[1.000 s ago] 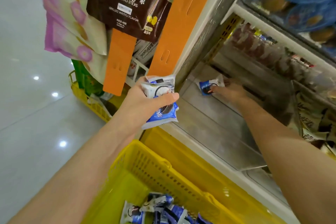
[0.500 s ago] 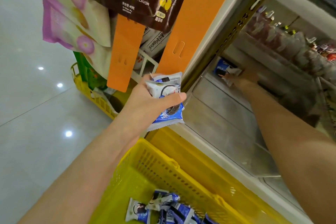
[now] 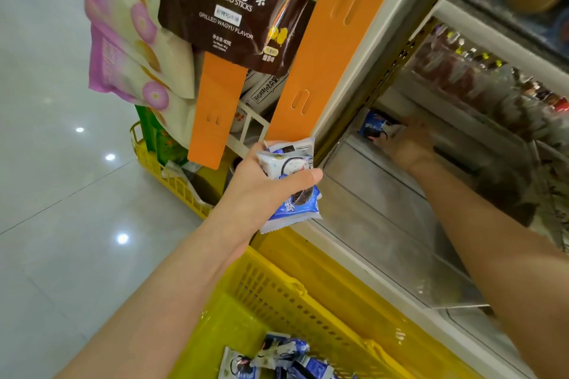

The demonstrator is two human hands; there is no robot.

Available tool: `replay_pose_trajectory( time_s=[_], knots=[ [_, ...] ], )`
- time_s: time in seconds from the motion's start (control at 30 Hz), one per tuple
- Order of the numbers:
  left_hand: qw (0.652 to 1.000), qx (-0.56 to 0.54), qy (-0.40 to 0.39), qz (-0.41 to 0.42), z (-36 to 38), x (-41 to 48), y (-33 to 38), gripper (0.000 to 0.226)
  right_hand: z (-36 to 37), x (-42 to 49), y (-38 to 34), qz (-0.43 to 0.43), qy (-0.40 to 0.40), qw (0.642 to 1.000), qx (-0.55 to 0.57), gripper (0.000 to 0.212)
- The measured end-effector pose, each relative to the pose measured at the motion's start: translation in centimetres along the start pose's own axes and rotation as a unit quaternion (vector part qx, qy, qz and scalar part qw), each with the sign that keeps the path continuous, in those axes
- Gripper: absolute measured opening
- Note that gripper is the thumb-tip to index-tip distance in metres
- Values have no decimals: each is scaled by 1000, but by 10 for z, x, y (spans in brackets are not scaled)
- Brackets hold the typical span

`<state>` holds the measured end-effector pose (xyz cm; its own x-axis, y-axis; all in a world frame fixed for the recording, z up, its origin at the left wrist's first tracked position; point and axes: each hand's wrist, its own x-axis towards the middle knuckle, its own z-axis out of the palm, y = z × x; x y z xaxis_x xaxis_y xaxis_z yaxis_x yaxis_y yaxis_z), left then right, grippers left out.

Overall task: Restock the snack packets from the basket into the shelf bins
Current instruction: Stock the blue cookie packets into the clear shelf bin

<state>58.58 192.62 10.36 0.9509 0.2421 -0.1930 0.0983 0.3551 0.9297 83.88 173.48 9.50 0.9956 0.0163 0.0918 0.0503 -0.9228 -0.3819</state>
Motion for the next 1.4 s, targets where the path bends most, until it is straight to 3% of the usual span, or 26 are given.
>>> replay_pose_trajectory(
  time_s=[0.13,0.27,0.33,0.4,0.47,0.57,0.67,0.8,0.87,0.93,1.0,1.1,1.23,1.33,1.4],
  knots=[
    [999,-39,-4,-21,4,-8,4,52,-24,-41,-13,-55,22,998,-15,58],
    [997,-75,-2,-33,10,-16,9,43,-55,-113,-37,-163,67,972,153,26],
    [994,-106,-13,-35,15,-23,11,37,-65,-156,-49,-202,30,955,213,12],
    [990,-131,-32,-43,20,-31,10,49,-67,-191,-56,-214,-56,952,210,6],
    [987,-138,-55,-57,22,-34,9,60,-63,-209,-63,-192,-144,951,193,10],
    [984,-135,-76,-92,27,-43,10,60,-64,-224,-67,-153,-207,931,259,8],
    [980,-159,-67,-103,31,-48,6,51,-71,-230,-61,-110,-209,913,331,9],
    [976,-177,-13,-130,28,-47,-1,15,-83,-230,-46,-20,-173,888,426,6],
    [977,-157,-12,-144,27,-48,-2,13,-87,-232,-40,14,-159,873,461,9],
    [978,-131,-53,-153,30,-50,-2,27,-87,-237,-35,30,-139,862,487,16],
    [975,-108,-98,-167,35,-54,-2,44,-86,-242,-29,-18,-106,884,456,25],
    [964,-115,-140,-193,38,-56,-3,47,-88,-249,-21,-196,-63,924,322,28],
    [970,-138,-118,-162,38,-55,-4,42,-92,-254,-11,-384,-121,908,119,32],
    [977,-156,-96,-111,37,-52,-2,49,-95,-258,-5,-382,-169,902,113,50],
    [979,-149,-107,-89,37,-50,-1,49,-96,-261,-6,-321,-145,918,182,44]
  ],
)
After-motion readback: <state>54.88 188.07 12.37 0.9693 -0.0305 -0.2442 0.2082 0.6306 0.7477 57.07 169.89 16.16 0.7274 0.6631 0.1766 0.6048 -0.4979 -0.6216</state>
